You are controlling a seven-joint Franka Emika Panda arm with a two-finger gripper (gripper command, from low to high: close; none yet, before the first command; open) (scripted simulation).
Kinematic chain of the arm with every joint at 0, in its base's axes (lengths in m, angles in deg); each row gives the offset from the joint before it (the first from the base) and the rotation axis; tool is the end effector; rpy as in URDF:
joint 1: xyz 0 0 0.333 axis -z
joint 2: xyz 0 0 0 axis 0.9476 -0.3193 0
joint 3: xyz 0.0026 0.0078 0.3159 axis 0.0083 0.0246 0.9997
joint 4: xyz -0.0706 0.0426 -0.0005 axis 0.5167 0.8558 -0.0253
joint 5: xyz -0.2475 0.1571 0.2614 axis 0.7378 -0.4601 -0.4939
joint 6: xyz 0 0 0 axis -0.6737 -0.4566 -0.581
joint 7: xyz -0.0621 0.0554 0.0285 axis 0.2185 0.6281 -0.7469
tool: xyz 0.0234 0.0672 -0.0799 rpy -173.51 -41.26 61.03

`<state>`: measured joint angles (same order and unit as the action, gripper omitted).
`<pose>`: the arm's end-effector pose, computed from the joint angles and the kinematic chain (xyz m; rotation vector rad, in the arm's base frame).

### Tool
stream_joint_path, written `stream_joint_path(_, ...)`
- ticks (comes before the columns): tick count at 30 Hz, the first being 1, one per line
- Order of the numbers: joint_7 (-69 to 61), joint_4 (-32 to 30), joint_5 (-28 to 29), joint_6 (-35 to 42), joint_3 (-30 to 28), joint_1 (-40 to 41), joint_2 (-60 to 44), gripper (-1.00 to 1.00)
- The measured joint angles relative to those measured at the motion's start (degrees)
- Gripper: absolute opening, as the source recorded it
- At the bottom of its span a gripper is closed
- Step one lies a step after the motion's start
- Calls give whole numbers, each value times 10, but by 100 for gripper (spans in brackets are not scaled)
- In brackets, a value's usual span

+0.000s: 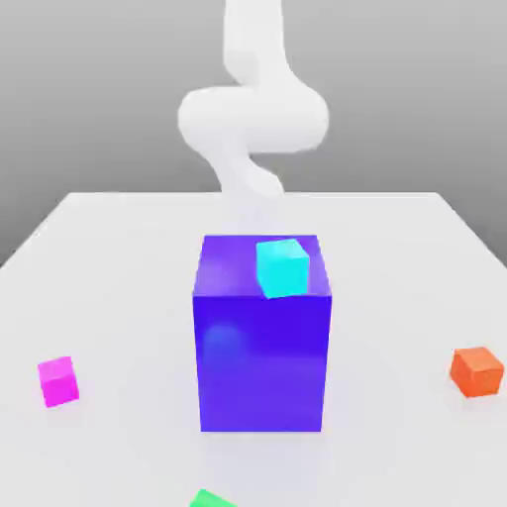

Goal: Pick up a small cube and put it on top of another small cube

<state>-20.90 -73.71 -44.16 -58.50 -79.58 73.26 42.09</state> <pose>0.3806 -0.0307 0.6654 -2.4252 1.1714 -0.9260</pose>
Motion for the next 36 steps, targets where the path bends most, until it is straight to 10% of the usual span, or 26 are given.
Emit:
stream_joint_path(22,113,-176,-76,-243,-171,191,-461,0)
stream_joint_path(28,57,-165,-166,-330,-103,256,-586,0)
stream_joint_path(29,46,-161,-179,-345,-84,272,-606,-100)
stream_joint_path(36,46,-160,-180,-349,-78,278,-610,-100)
